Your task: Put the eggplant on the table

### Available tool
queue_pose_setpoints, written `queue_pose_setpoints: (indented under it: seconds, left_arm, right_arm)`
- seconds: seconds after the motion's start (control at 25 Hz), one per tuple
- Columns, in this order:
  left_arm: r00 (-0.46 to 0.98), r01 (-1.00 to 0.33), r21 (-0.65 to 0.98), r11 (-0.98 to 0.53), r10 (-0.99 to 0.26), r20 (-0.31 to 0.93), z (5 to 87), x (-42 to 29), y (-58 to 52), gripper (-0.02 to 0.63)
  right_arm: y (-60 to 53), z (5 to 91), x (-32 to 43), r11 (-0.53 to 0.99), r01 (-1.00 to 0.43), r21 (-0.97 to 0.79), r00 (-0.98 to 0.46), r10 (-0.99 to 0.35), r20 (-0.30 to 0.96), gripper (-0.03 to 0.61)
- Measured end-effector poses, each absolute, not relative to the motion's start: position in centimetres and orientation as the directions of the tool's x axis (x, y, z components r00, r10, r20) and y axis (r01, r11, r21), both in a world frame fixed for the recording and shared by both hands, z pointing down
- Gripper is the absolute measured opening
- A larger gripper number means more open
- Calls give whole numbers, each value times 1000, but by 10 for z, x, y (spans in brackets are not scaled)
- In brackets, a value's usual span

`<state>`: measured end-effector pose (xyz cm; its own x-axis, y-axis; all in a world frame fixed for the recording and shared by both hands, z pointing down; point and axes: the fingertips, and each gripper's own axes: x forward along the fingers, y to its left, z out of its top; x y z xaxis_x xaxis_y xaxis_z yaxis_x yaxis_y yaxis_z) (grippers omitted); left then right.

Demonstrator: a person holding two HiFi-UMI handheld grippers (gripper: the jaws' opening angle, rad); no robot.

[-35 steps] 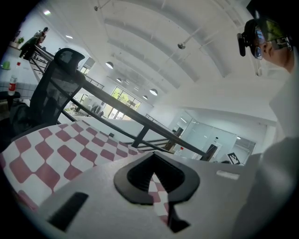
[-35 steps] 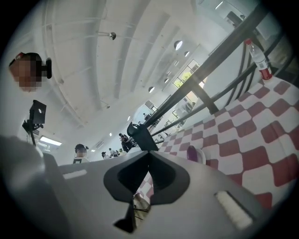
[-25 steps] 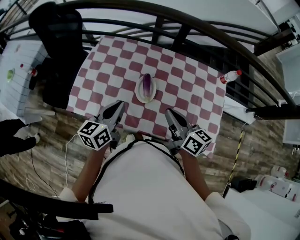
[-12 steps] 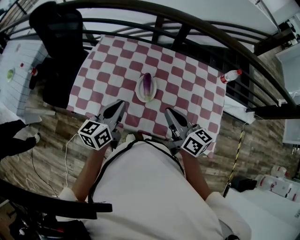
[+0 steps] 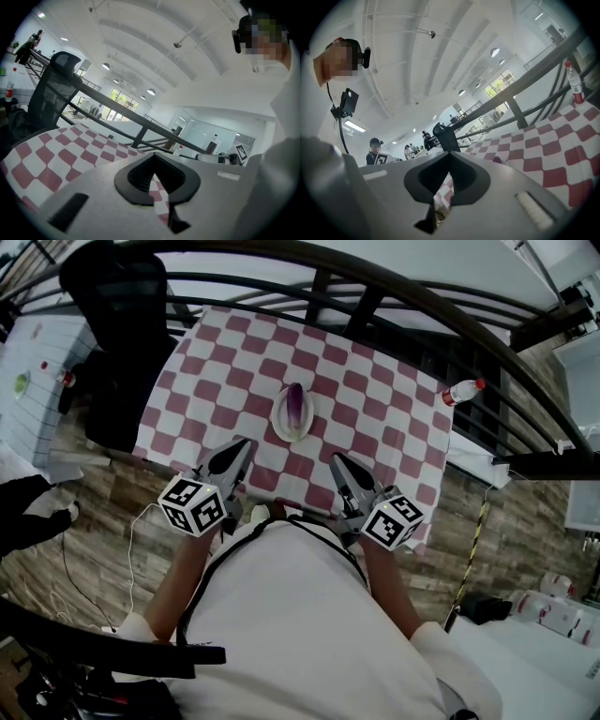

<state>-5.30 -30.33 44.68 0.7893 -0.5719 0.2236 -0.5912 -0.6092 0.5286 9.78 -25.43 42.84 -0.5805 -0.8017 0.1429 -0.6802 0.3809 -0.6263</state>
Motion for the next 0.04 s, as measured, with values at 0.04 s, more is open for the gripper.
queue_pose_setpoints:
  seconds: [0.04]
  left_arm:
    - [788,-593,529,-607,-573,225,447,-53,-304,5]
  right_arm:
    - [-255,428,98,381,-679,-627,-581,-802,142,5]
